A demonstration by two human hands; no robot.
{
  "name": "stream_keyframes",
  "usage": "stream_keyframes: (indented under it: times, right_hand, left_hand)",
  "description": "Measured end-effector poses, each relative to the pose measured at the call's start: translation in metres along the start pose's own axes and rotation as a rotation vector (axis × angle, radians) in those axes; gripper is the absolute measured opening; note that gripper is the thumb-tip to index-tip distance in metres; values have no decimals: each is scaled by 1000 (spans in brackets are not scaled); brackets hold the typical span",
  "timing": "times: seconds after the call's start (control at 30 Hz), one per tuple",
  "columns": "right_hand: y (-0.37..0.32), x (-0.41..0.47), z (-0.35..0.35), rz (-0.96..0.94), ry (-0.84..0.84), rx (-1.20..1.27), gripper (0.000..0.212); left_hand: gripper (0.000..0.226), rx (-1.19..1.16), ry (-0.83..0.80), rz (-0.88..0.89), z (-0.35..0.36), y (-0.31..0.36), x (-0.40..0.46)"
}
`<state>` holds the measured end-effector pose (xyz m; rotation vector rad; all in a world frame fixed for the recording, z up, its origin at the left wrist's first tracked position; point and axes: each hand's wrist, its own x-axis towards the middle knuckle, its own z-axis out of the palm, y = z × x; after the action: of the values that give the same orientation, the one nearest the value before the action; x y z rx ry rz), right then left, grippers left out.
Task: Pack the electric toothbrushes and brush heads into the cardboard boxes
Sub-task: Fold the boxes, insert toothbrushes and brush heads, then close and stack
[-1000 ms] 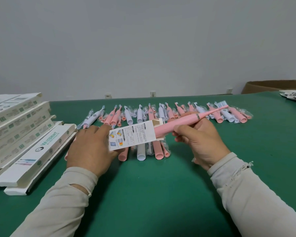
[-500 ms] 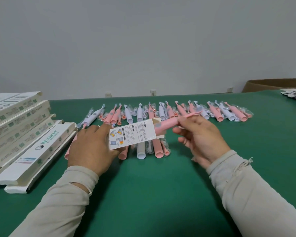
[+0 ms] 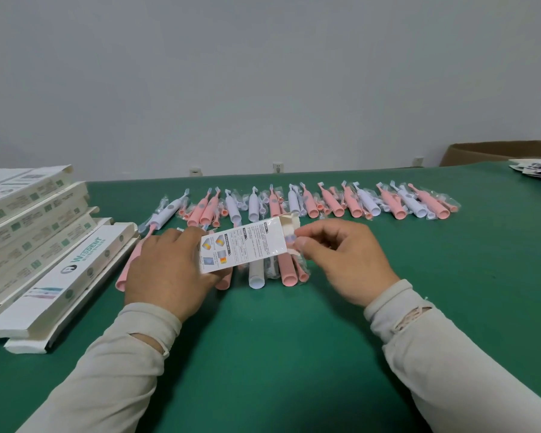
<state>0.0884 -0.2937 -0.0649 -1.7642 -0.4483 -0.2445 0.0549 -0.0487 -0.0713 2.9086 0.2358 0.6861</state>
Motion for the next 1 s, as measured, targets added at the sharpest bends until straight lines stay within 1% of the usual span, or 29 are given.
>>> stream_keyframes:
  times: [0.13,0.17,0.27,0.33,0.43,0.53,0.6,0.67,0.77,0.83,0.87,0.93,1.0]
  right_hand:
    - [0,-4,7,-64,-27,-166,19]
    - [-1,-4,7,-58,-18,-158,20]
    - [-4,-4,7,3,15,-17,16]
    - [-5,-5,6,19,5,16,15]
    - [-5,-5,5,-31,-18,-92,22]
    - [-2,-5,7,-112,-48,-264,20]
    - [1,-5,8,-136,-61,-277,21]
    - [2,-3,6,-127,-12,-228,26]
    - [5,3,-2,-56,193,-171,34]
    - [9,8,-13,17,318,-196,30]
    - [12,10,-21,70,345,-251,27]
    - [17,14,-39,200,322,-447,21]
    - [21,16,-54,358,234,-629,11]
  left_hand:
    - [64,5,-23,5,-1,2,-1]
    - [64,3,-27,2,-1,2,-2]
    - [64,-23,-32,-12,-2,2,-1]
    - [64,-31,-34,-12,-2,2,-1]
    - [63,-34,-35,-7,-2,2,-1]
    - [62,-32,-31,0,-2,2,-1]
    - [61,-38,-27,0,-1,3,-1]
    - [59,-57,-17,3,-1,3,-1]
    - [54,-70,-18,12,0,2,0]
    - [53,-89,-16,-4,1,-1,1]
    - [54,-92,-8,-8,1,-3,2]
    - [52,-83,19,4,3,-6,4]
    - [51,-74,47,25,4,-6,4]
